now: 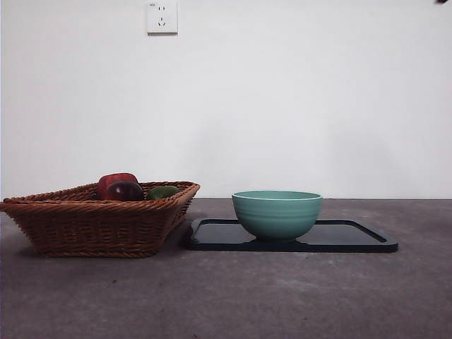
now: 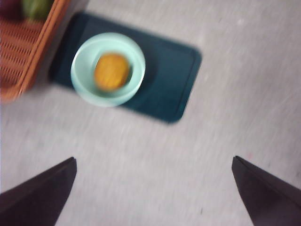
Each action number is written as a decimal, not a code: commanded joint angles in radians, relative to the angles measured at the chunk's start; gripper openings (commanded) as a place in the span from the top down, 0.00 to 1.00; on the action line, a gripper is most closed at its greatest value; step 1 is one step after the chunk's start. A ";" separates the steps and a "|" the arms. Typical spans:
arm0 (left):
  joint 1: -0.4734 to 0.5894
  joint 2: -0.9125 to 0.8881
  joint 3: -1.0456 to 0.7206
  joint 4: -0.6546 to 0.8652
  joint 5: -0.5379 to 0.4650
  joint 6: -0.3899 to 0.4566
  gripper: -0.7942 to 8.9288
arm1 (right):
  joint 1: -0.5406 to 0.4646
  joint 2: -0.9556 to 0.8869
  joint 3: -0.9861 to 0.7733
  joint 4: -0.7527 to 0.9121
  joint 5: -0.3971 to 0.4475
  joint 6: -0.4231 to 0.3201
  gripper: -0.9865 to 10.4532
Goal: Pick up the wifruite, put it on the bowl, pick up the plate, put it on desk
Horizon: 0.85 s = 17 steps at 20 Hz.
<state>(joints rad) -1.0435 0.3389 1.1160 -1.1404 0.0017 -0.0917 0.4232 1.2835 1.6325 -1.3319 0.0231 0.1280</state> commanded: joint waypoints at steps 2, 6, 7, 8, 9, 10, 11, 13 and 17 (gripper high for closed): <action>-0.011 0.003 0.009 0.013 0.002 -0.003 0.34 | 0.067 -0.217 -0.163 0.017 -0.006 0.022 0.41; -0.011 0.003 0.009 0.011 0.002 -0.003 0.34 | 0.132 -0.451 -0.351 0.037 -0.011 0.052 0.41; -0.011 0.003 0.009 0.011 0.002 -0.003 0.34 | 0.142 -0.506 -0.391 0.041 -0.024 0.055 0.41; -0.011 0.003 0.009 0.012 0.002 -0.003 0.34 | 0.149 -0.562 -0.433 0.048 -0.051 0.055 0.41; -0.011 0.003 0.009 0.012 0.002 -0.003 0.34 | 0.151 -0.608 -0.465 0.050 -0.069 0.056 0.41; -0.011 0.003 0.009 0.012 0.002 -0.003 0.34 | 0.151 -0.648 -0.494 0.048 -0.080 0.056 0.41; -0.011 0.003 0.009 0.012 0.002 -0.003 0.34 | 0.151 -0.685 -0.520 0.048 -0.080 0.055 0.41; -0.011 0.003 0.009 0.012 0.002 -0.003 0.34 | 0.151 -0.742 -0.560 0.049 -0.080 0.055 0.41; -0.011 0.003 0.009 0.014 0.001 -0.071 0.34 | 0.151 -0.807 -0.597 0.052 -0.080 0.055 0.41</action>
<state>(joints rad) -1.0435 0.3389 1.1160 -1.1400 0.0017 -0.1341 0.5686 0.4755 1.0260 -1.2934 -0.0559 0.1730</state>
